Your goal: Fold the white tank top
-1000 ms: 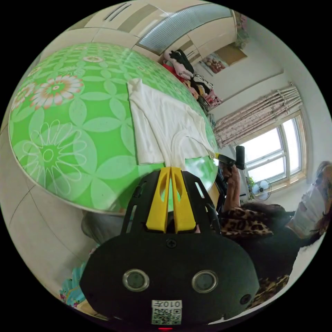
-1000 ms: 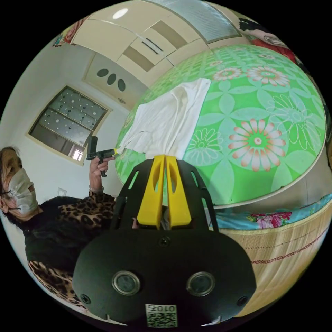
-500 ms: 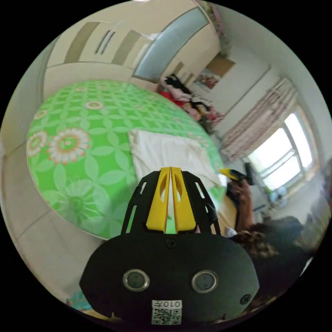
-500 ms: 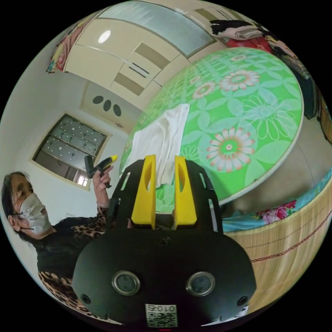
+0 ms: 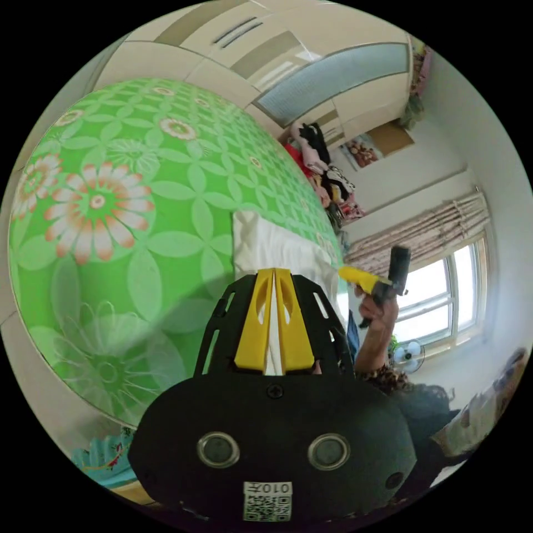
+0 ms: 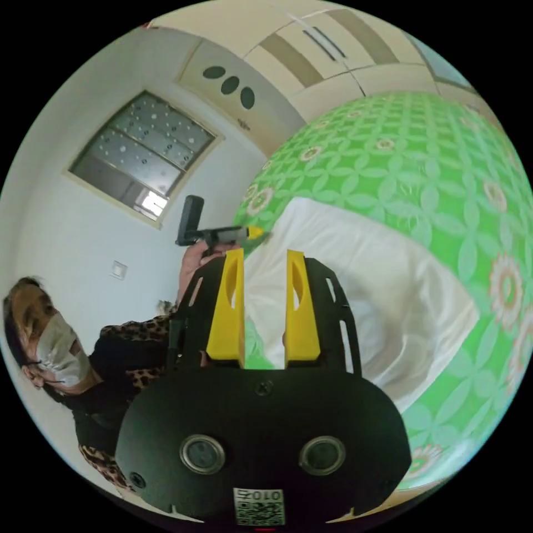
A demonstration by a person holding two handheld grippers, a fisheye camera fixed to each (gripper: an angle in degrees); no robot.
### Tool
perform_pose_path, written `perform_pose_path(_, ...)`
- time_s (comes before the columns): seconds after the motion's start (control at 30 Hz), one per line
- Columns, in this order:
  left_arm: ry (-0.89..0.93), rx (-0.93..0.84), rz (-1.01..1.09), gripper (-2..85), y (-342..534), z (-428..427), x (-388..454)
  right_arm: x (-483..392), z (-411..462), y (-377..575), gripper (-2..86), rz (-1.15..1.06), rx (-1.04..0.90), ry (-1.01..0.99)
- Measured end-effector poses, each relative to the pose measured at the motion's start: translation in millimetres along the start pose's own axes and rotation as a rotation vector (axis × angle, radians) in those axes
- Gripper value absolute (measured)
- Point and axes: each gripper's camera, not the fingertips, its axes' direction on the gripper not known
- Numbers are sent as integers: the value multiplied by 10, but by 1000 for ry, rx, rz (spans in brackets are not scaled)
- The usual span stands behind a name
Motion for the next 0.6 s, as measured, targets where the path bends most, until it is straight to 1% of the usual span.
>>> perform_pose_path(0.03, -5, -10, 15, -1, 105, 62, 42, -134, 106, -226, 111, -32, -23, 82)
perform_pose_path(0.07, 10, -17, 26, -1, 188, 121, 54, -194, 172, -340, 109, -47, -41, 120)
perform_pose_path(0.13, 36, -21, 26, -1, 273, 211, 21, -409, 514, -754, 94, -94, -124, 274)
perform_pose_path(0.17, 54, -43, 12, -1, 300, 280, -24, -469, 607, -836, 89, -112, -139, 308)
perform_pose_path(0.23, 79, -28, 42, -1, 313, 252, -14, -673, 1007, -1087, 68, -192, -211, 453)
perform_pose_path(0.27, 62, -22, 39, -1, 316, 230, -16, -703, 1100, -1134, 66, -201, -226, 487)
perform_pose_path(0.43, 92, -53, 54, -1, 287, 233, -60, -793, 1737, -1404, 66, -247, -349, 629)
perform_pose_path(0.6, 115, -30, 60, -1, 300, 145, -113, -788, 2181, -1475, 63, -286, -458, 725)
